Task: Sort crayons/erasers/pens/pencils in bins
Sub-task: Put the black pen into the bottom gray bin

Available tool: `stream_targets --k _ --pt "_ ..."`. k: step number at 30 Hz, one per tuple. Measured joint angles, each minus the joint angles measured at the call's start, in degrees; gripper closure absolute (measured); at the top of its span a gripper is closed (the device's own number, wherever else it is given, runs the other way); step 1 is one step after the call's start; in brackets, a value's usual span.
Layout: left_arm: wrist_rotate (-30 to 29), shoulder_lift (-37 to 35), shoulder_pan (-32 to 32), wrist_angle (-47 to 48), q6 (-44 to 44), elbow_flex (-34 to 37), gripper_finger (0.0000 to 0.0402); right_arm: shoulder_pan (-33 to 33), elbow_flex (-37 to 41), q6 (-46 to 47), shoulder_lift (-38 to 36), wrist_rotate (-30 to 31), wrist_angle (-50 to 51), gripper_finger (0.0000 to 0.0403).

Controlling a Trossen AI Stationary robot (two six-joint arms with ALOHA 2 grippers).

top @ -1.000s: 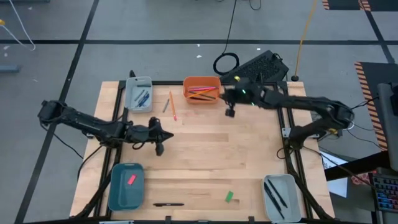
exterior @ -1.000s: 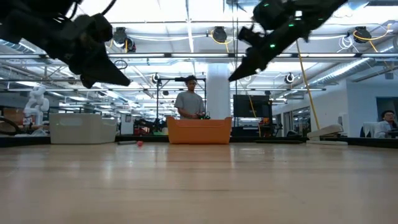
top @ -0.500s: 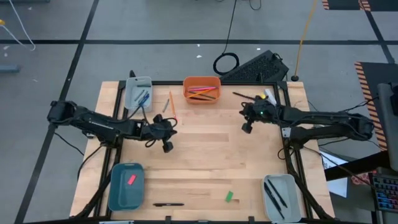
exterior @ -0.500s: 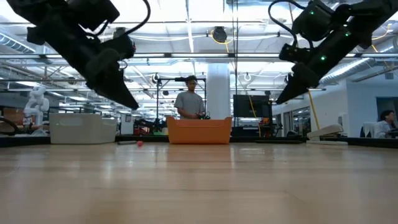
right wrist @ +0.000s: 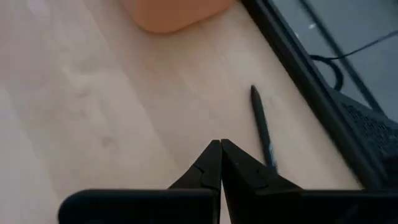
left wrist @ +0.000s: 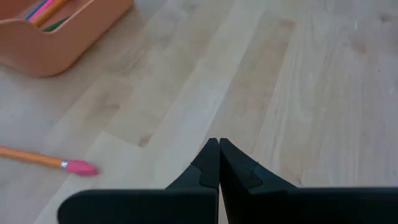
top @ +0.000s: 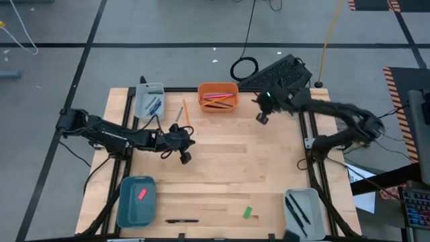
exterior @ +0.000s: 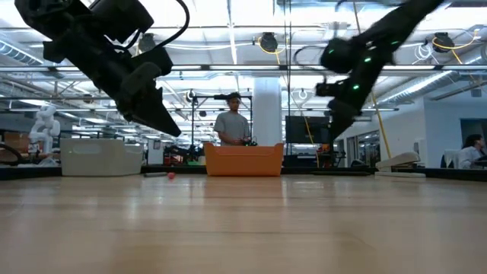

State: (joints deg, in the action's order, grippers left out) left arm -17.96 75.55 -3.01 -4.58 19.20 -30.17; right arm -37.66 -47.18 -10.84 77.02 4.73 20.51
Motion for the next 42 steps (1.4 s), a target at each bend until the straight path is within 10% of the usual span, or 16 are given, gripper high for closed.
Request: stream_targets --k 11,21,42 --pt "0.0 0.0 -0.4 0.1 0.0 0.0 0.0401 -7.7 -23.0 -15.2 24.9 -7.8 16.7 0.0359" --pt "0.0 0.0 -0.5 0.0 -1.8 0.0 0.0393 -11.2 -24.8 -16.9 28.9 -6.3 15.0 0.0242" --pt "0.0 0.0 -0.5 -1.7 -2.1 0.1 0.0393 -12.5 -25.1 -21.5 32.3 -5.0 14.4 0.0243"
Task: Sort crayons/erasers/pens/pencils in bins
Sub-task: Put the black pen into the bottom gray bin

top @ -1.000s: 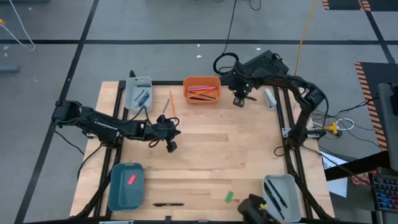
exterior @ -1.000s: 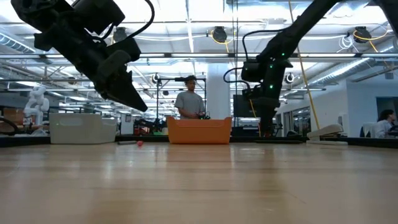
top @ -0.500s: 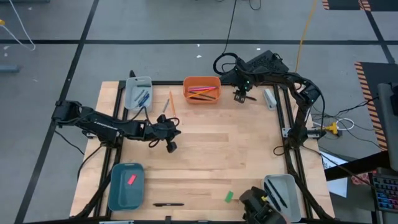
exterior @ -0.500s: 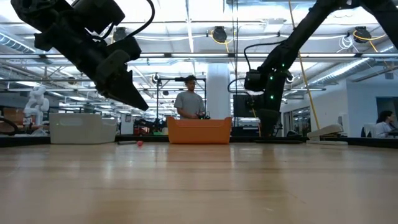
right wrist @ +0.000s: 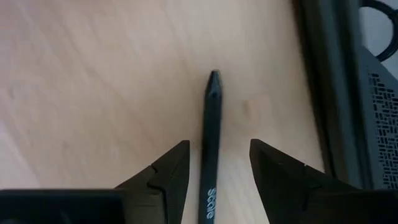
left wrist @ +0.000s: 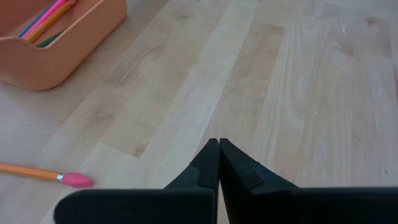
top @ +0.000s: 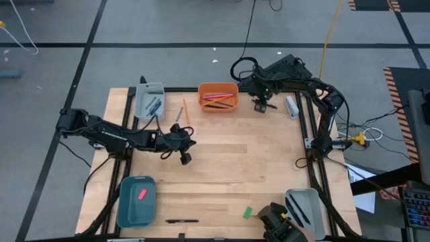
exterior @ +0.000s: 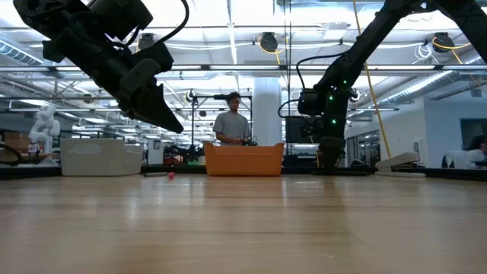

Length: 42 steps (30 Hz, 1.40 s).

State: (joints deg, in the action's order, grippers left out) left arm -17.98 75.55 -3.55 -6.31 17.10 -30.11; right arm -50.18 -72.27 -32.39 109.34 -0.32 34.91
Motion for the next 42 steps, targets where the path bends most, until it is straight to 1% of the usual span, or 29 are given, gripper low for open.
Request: stream_targets --k 5,10,16,18,20,21,22,23,25,28,30,32,37,42 --pt "0.0 0.0 0.0 0.0 0.0 0.0 0.0386 0.1 0.0 0.0 0.0 -0.2 0.5 0.0248" --pt "0.0 -0.4 -0.1 1.0 -0.4 0.0 0.0398 1.1 -0.2 1.8 -0.3 0.0 1.5 0.0266" --pt "0.0 -1.3 -0.3 3.0 -0.5 0.0 0.0398 3.1 -3.9 11.8 -0.3 0.0 1.1 0.0299" --pt "0.0 -2.1 -0.3 5.2 -0.5 0.1 0.0399 3.4 -4.9 14.6 -0.3 0.0 1.2 0.0314" --pt "-0.2 -2.8 -0.4 5.0 -0.5 0.0 0.0397 3.5 -5.4 17.5 -0.3 0.0 0.5 0.0333" --pt "-0.5 -2.9 -0.5 4.8 -0.5 -0.1 0.0397 3.5 -5.5 19.7 -0.3 0.7 0.0 0.0345" --pt "-0.6 -3.6 -0.7 4.9 -0.5 0.2 0.0398 3.4 -5.6 22.4 -0.3 2.6 -0.4 0.0358" --pt "-0.8 -4.2 -1.0 4.6 -0.5 0.8 0.0399 3.4 -5.4 25.3 -0.3 5.3 -1.0 0.0373" --pt "-1.0 -4.2 -1.4 0.7 -0.5 1.5 0.0399 3.3 -4.4 30.1 -0.4 10.1 -2.6 0.0395" --pt "-1.2 -5.2 -2.1 -1.0 -0.6 3.5 0.0398 3.3 -3.0 36.0 0.2 13.9 -5.2 0.0396" --pt "-1.6 -5.2 -2.5 -4.2 -0.6 4.2 0.0399 3.3 -2.1 38.8 0.7 13.9 -8.0 0.0399" --pt "-1.6 -5.6 -2.9 -5.4 -0.8 5.0 0.0399 3.3 -1.7 40.9 1.6 13.8 -9.9 0.0402" --pt "-1.6 -5.7 -3.1 -5.8 -1.4 5.1 0.0398 3.0 -1.6 43.7 3.4 16.4 -10.1 0.0402" --pt "-1.6 -5.9 -3.7 -5.8 -1.5 5.1 0.0395 3.1 -1.6 44.8 3.9 15.1 -7.2 0.0402"
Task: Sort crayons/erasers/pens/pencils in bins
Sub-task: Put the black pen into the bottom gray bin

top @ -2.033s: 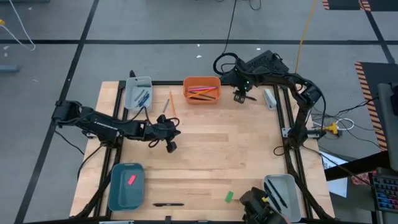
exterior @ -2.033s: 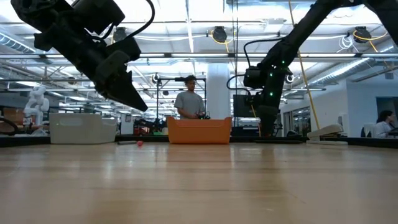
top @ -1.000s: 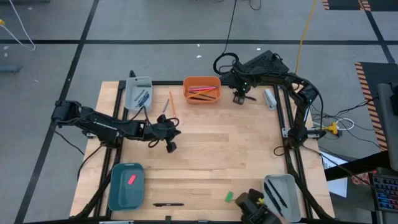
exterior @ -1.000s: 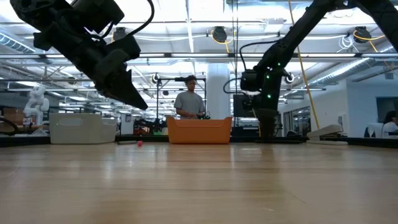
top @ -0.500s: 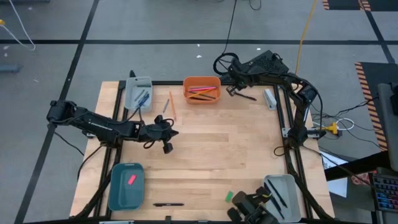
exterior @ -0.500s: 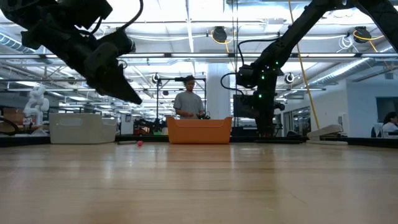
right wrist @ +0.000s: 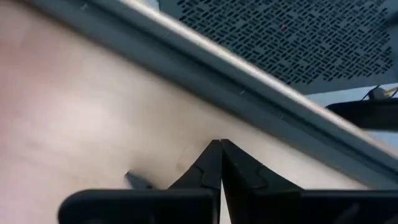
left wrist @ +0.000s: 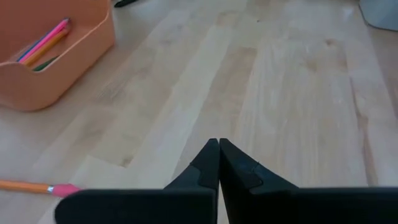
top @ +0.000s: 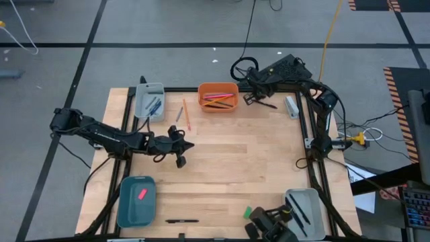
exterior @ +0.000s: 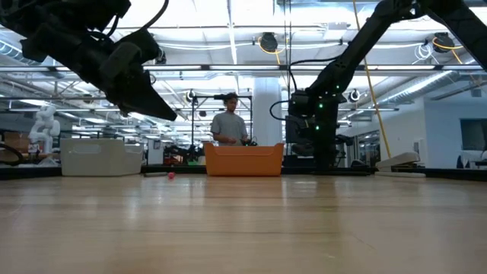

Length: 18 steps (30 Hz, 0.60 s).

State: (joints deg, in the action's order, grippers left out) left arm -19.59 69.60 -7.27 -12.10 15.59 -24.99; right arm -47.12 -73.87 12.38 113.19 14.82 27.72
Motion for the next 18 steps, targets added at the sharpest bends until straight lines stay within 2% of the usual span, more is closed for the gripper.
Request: stream_targets --k 12,18 --pt "0.0 0.0 -0.1 0.0 -0.1 0.0 0.0391 2.1 -0.1 -1.4 -1.5 -6.1 9.5 0.0403" --pt "0.0 0.0 -0.1 0.0 -0.1 0.0 0.0398 4.1 0.1 -2.3 -4.5 -12.3 12.6 0.0403"
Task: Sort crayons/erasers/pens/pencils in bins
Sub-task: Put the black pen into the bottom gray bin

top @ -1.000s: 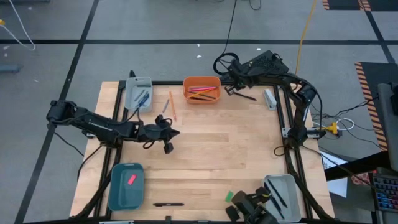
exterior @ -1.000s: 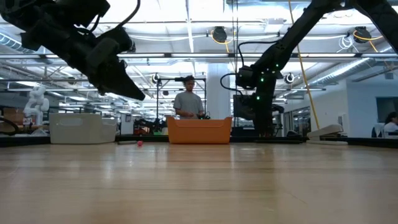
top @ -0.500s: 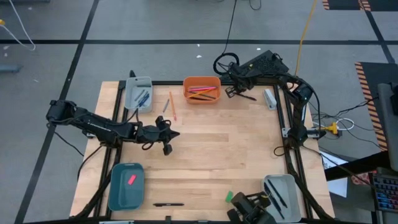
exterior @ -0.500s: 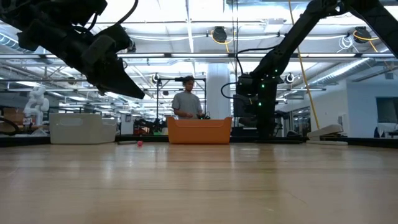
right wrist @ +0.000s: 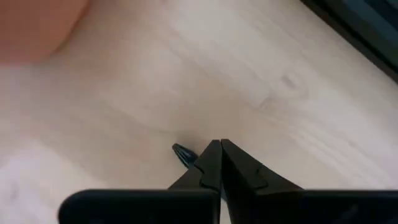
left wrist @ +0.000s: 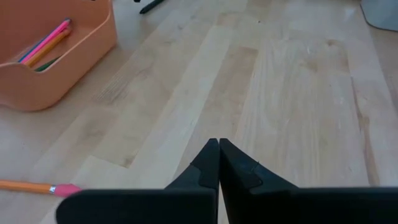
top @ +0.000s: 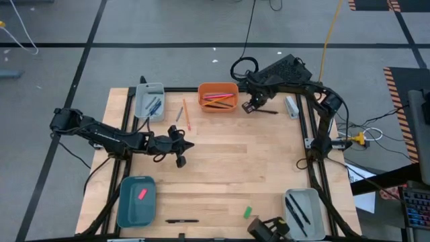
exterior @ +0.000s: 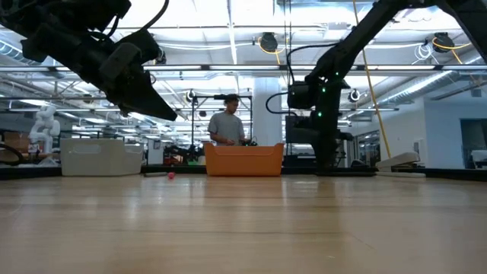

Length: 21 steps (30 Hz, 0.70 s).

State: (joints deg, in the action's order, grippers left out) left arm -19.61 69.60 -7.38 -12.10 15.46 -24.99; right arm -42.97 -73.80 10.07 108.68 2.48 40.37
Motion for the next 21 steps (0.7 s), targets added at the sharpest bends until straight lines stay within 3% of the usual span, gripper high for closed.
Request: stream_targets --k 6,12,17,21 --pt "0.0 0.0 0.0 0.0 0.0 0.0 0.0392 3.2 0.0 -13.0 -3.3 -0.4 3.1 0.0384" --pt "0.0 0.0 0.0 0.0 -0.1 0.0 0.0394 6.5 1.9 -29.2 -4.4 -0.1 4.9 0.0306" --pt "0.0 0.0 0.0 0.0 -0.1 0.0 0.0397 4.7 6.3 -33.3 -3.7 2.2 -0.9 0.024" --pt "0.0 0.0 0.0 -0.1 0.2 0.0 0.0395 3.9 7.3 -33.4 -3.8 3.2 -5.4 0.0214"
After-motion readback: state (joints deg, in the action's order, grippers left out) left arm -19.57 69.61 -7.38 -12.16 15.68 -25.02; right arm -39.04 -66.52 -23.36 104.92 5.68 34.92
